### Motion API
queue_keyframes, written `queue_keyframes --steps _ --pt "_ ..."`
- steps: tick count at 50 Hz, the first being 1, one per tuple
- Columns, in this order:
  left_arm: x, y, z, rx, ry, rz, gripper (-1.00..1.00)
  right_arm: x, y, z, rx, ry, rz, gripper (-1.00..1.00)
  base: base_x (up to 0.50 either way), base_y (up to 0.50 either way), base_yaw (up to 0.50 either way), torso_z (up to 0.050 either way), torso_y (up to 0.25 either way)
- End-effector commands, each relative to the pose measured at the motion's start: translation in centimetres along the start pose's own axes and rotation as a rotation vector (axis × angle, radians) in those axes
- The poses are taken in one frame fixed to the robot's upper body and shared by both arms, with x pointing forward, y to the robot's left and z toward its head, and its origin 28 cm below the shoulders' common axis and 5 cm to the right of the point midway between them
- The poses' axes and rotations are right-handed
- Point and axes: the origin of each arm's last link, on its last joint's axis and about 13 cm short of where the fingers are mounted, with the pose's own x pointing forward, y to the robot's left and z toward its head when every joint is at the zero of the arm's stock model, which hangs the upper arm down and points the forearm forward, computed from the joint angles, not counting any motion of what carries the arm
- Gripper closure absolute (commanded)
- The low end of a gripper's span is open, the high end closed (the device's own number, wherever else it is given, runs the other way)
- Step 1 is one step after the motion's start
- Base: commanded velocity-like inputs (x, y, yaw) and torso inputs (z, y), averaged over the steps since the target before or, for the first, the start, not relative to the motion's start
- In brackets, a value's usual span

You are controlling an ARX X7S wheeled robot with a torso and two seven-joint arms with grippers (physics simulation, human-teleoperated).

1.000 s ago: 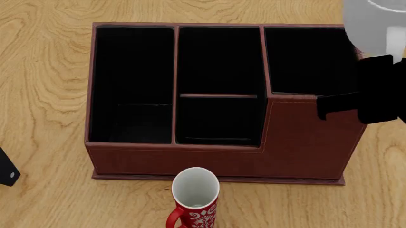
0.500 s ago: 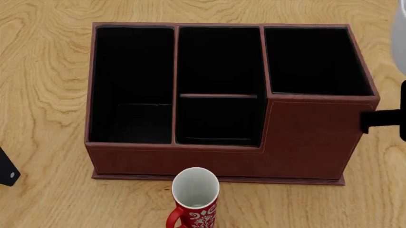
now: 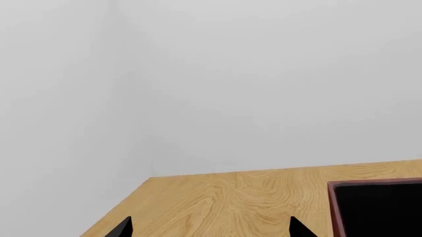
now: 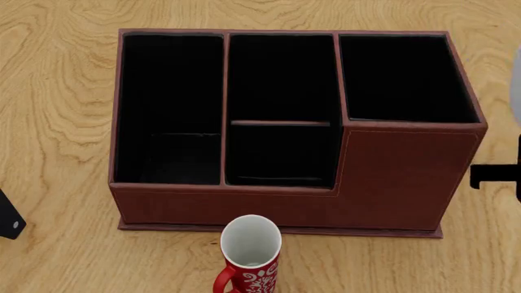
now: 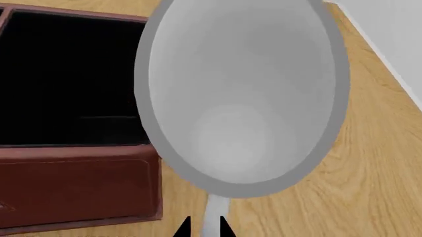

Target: Pick up the white mug and place it to the right of the caddy.

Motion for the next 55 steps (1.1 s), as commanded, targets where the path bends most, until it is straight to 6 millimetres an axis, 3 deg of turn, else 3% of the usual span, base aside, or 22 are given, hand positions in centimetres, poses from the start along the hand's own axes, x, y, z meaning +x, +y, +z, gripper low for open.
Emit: queue_keyframes --steps 1,15,30,55 --pt "0.0 -0.1 0.0 0.002 0.001 -0.003 -1.0 2.1 -0.2 -0.6 0.013 0.032 -0.02 1.0 0.0 0.0 0.0 0.0 0.0" --pt "0.4 -0.6 -0.2 0.014 0.009 -0.01 -1.0 4.9 0.0 -1.6 0.039 0.076 -0.021 1.0 0.0 0.0 0.0 0.0 0.001" --pt "0.7 -1.2 -0.1 0.017 0.009 -0.025 -1.0 5.4 -1.2 -1.7 0.067 0.101 -0.064 1.0 0.0 0.0 0.0 0.001 0.001" --pt "0.8 -1.4 -0.4 0.022 0.015 -0.028 -1.0 8.0 -0.8 -2.1 0.068 0.161 -0.07 1.0 0.0 0.0 0.0 0.0 0.0"
